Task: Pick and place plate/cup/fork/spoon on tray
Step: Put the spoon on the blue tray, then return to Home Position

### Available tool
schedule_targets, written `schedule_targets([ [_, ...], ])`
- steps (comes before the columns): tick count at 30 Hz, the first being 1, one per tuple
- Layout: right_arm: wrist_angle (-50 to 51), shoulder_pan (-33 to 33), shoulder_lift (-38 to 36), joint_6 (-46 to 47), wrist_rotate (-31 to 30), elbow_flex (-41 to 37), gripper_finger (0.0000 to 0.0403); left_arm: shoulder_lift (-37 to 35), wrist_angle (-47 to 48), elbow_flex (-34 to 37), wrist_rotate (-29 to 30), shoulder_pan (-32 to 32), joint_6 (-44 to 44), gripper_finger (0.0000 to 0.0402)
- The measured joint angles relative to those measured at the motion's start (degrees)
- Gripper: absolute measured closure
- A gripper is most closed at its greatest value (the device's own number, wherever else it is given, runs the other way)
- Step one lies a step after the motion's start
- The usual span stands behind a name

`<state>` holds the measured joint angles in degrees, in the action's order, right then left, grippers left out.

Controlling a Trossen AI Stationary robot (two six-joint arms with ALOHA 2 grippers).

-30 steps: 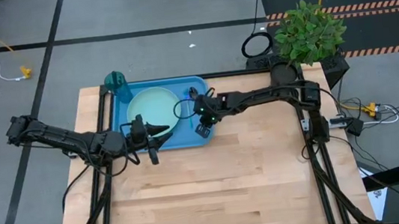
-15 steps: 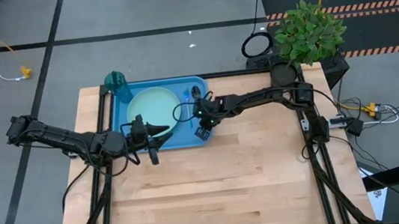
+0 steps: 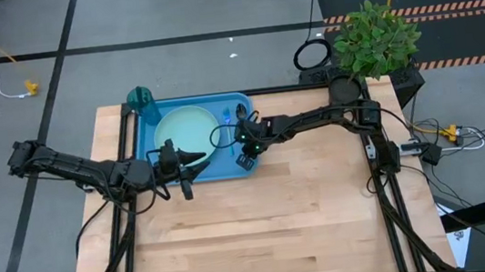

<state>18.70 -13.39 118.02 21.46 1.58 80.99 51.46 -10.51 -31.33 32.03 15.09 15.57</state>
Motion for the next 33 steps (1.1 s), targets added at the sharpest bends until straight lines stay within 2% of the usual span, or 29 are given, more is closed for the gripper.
schedule_targets([
  [12,2.3,0.9,-4.8,-2.1,0.1,-0.1,0.0403,0.0,0.3,0.0,0.0,0.1,-0.1,0.0256],
  [20,3.2,7.8,-13.4,-6.5,0.0,-2.8,0.0403,-2.0,1.1,0.0,0.0,3.0,-5.1,0.0264],
  [24,-1.4,13.3,-20.5,-9.1,-1.7,-8.4,0.0403,-6.5,7.1,0.0,-0.2,6.2,-6.9,0.0310],
  [28,-9.2,18.1,-29.0,-13.0,-4.6,-16.4,0.0403,-11.1,14.6,0.0,-0.2,8.2,-6.2,0.0383],
  [33,-20.7,22.2,-40.2,-16.2,-4.7,-29.5,0.0403,-14.3,16.3,2.1,-0.1,10.1,-5.6,0.0389],
])
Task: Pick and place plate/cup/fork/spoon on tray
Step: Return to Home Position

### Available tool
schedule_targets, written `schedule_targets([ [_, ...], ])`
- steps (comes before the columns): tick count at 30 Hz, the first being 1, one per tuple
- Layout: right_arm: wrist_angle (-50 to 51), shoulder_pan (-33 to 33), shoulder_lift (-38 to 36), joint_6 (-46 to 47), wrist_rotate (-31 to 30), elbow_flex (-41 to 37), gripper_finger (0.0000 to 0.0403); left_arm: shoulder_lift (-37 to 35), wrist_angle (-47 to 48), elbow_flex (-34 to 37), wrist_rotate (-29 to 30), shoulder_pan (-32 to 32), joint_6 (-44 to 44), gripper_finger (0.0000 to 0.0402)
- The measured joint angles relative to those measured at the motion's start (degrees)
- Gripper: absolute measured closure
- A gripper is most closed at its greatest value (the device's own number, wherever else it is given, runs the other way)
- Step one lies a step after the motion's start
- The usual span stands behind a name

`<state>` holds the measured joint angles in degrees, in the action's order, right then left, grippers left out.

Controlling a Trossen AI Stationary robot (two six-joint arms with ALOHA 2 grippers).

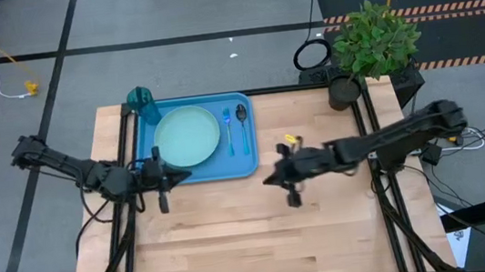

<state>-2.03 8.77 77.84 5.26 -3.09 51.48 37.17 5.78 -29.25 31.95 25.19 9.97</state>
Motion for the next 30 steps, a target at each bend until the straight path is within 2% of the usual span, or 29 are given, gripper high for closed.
schedule_targets([
  [5,-11.4,2.2,-9.2,-2.4,-0.1,-13.6,0.0403,-0.2,-8.6,6.6,-0.2,0.4,-4.6,0.0397],
  [11,-13.3,2.6,-19.0,-4.7,0.2,-24.4,0.0403,-0.2,-18.7,12.6,-1.2,-0.7,-7.9,0.0389],
  [15,-16.7,2.6,-24.6,-6.3,0.2,-30.1,0.0403,-0.2,-21.1,14.5,-5.5,-2.8,-8.4,0.0398],
  [22,-24.2,2.6,-33.1,-8.1,0.3,-39.6,0.0403,-0.2,-25.8,18.1,-9.9,-6.2,-9.2,0.0389],
  [26,-24.3,2.5,-37.6,-8.1,0.6,-42.4,0.0403,-0.2,-28.3,20.2,-11.8,-8.2,-9.6,0.0397],
  [30,-24.3,2.5,-43.6,-8.5,3.5,-44.6,0.0403,-0.2,-28.7,21.2,-13.4,-10.4,-8.4,0.0392],
])
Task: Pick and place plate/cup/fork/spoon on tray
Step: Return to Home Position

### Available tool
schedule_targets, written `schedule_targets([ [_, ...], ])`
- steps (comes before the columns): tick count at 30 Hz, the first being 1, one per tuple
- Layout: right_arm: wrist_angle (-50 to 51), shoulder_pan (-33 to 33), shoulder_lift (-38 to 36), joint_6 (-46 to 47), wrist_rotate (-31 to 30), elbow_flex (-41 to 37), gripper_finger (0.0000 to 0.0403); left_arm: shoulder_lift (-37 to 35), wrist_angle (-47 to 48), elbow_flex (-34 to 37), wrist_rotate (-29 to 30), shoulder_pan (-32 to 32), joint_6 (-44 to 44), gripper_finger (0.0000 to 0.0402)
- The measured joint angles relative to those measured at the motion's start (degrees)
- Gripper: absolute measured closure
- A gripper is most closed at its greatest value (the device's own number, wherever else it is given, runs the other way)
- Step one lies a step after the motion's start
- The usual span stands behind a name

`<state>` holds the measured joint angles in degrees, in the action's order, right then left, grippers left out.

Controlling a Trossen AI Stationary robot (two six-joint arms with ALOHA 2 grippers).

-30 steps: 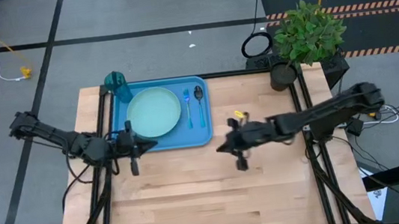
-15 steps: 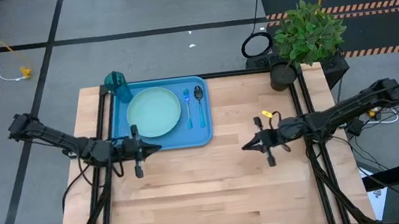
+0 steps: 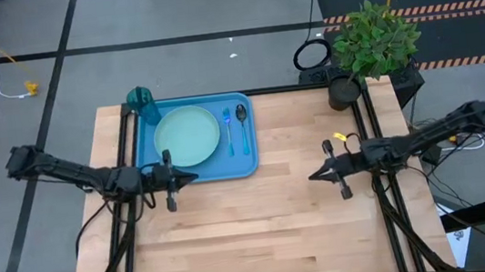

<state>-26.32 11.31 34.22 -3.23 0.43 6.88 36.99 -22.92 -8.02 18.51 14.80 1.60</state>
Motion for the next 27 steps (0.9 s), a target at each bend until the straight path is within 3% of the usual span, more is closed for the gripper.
schedule_targets([
  [16,4.8,-0.2,-16.9,-3.9,1.3,-4.5,0.0403,0.0,0.4,0.2,-1.1,-1.7,2.2,0.0396],
  [27,14.4,-5.2,-25.8,-2.9,2.7,-4.6,0.0403,0.0,0.3,0.2,-1.1,-1.7,3.5,0.0397],
])
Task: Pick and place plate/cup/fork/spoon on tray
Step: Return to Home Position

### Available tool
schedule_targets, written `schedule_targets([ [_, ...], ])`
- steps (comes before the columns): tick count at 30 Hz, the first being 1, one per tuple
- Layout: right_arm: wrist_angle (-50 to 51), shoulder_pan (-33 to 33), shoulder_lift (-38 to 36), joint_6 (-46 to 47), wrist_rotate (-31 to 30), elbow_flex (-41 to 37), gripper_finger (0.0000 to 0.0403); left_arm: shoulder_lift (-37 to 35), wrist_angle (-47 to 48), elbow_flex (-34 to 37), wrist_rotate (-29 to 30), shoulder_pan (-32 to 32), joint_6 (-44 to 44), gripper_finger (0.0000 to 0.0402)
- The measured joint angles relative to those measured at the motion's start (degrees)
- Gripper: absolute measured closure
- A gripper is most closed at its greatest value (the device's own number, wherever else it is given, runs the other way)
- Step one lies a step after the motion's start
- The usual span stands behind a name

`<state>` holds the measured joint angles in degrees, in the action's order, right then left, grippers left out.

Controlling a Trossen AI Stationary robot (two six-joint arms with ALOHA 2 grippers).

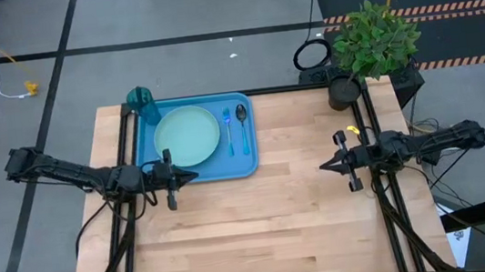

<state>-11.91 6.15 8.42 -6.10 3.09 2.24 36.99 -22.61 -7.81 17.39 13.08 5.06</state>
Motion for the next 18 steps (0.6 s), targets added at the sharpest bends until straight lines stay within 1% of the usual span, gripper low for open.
schedule_targets([
  [3,2.3,-1.7,-1.4,0.7,0.1,-0.1,0.0403,0.0,-0.3,0.0,0.0,0.0,0.0,0.0394],
  [8,2.7,-3.7,-3.4,0.5,0.1,-1.4,0.0403,0.0,-0.7,0.0,0.0,0.0,0.1,0.0387],
  [12,3.7,-5.2,-3.8,0.0,0.2,-1.4,0.0403,0.0,-0.9,0.0,0.0,0.0,-0.1,0.0398],
  [18,3.9,-7.1,-3.8,-0.6,0.1,-1.4,0.0403,0.0,-1.7,0.0,0.4,0.0,-2.2,0.0387],
])
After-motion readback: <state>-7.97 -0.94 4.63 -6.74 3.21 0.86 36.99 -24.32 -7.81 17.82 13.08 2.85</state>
